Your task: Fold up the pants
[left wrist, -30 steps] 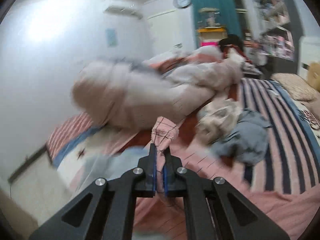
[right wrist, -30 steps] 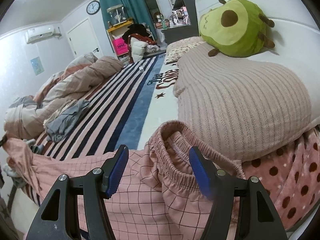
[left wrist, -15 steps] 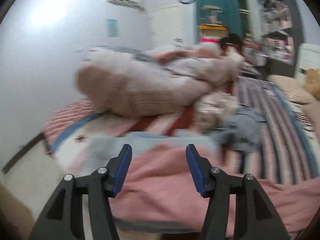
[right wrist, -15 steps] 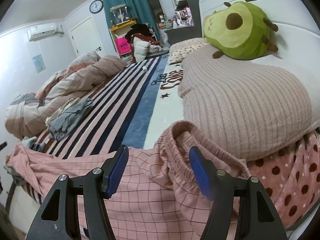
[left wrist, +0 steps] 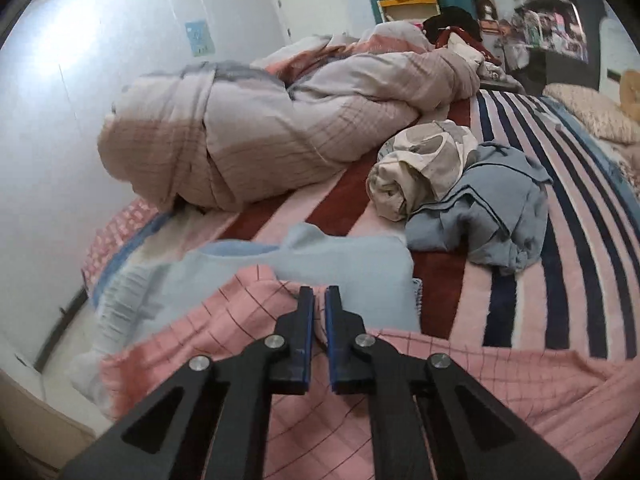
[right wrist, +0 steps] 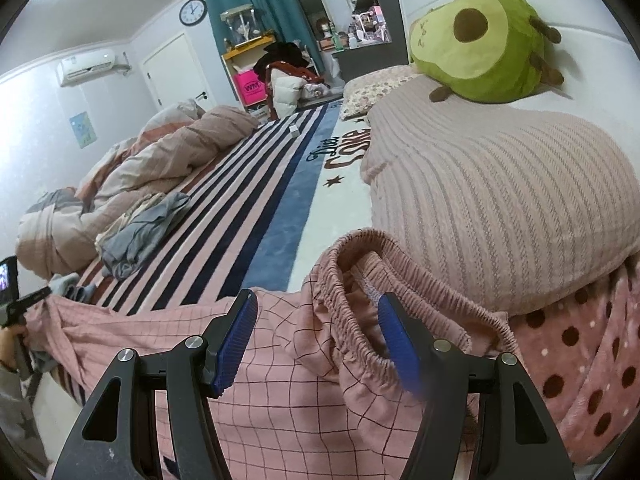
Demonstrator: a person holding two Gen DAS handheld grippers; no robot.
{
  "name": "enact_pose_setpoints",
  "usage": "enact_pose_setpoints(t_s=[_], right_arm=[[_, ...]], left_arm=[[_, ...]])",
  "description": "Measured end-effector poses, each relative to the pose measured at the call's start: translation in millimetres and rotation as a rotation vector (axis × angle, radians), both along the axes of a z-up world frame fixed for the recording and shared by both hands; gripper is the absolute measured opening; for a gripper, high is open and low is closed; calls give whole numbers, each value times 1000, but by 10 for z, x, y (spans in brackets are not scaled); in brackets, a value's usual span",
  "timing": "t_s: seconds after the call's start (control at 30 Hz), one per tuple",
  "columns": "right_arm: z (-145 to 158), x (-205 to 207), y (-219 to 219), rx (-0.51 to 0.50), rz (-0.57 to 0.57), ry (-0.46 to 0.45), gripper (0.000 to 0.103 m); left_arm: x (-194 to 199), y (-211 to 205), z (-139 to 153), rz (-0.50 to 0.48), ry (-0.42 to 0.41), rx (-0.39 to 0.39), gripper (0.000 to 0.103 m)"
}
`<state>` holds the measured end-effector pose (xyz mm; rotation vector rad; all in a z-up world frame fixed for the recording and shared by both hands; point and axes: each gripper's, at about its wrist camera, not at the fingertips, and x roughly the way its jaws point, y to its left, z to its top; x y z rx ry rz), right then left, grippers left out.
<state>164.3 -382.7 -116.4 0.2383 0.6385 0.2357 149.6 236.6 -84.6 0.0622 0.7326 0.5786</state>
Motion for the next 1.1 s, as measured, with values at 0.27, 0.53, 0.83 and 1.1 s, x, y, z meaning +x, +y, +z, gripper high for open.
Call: enact_pose_setpoints(t_s=[0.27, 0.53, 0.83, 1.1], right_arm=[[7, -14, -52, 30, 1, -11, 60], [82, -47, -117, 31, -22, -19, 60], [25, -71, -176, 38, -46, 5, 60], [37, -22, -106, 4, -57, 19, 60]], left_arm=[[-96, -214, 575, -109, -150, 7, 2], [99, -481, 1435, -239, -382, 15, 2], [-998, 283, 774, 61, -336, -22, 2], [-1217, 634, 179, 131, -210, -139, 8]])
